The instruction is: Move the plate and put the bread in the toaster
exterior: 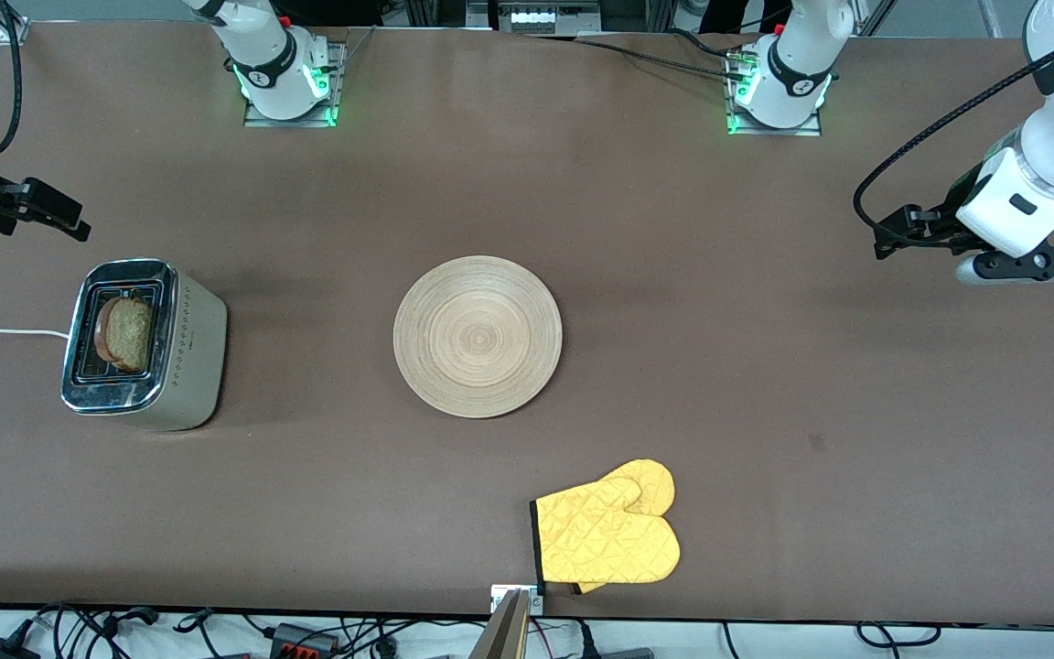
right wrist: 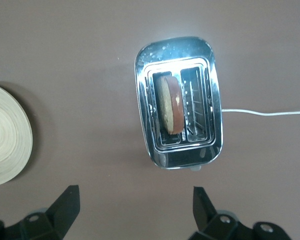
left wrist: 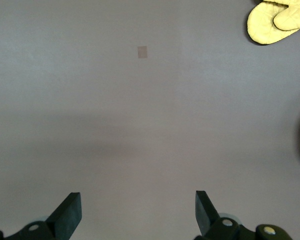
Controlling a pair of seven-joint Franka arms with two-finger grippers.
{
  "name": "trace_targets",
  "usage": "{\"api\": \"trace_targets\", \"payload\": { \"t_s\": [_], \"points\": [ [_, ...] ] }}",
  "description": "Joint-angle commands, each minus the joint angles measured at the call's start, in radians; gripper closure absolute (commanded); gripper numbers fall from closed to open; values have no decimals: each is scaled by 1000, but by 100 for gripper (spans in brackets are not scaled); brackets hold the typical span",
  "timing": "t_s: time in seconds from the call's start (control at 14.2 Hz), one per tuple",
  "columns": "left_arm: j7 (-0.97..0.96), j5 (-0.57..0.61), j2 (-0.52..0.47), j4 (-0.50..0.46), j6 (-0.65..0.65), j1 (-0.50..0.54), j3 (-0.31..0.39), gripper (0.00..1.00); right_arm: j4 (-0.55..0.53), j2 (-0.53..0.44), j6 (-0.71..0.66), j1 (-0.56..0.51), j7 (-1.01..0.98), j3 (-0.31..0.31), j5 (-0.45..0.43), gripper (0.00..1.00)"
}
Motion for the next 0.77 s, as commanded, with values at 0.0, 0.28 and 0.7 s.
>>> {"api": "trace_targets", "payload": {
  "t_s": [0.0, 0.28, 0.7],
  "points": [
    [9, -18, 3, 13, -17, 8, -1, 0, -3, -13, -18, -21, -15, 20, -2, 0],
    [10, -32, 3, 13, -17, 14, -1, 0, -5, -14, -14, -18, -15, 20, -5, 0],
    [10, -32, 3, 13, -17, 17, -1, 0, -9, -22, -15, -19, -30, 20, -3, 0]
  ]
}}
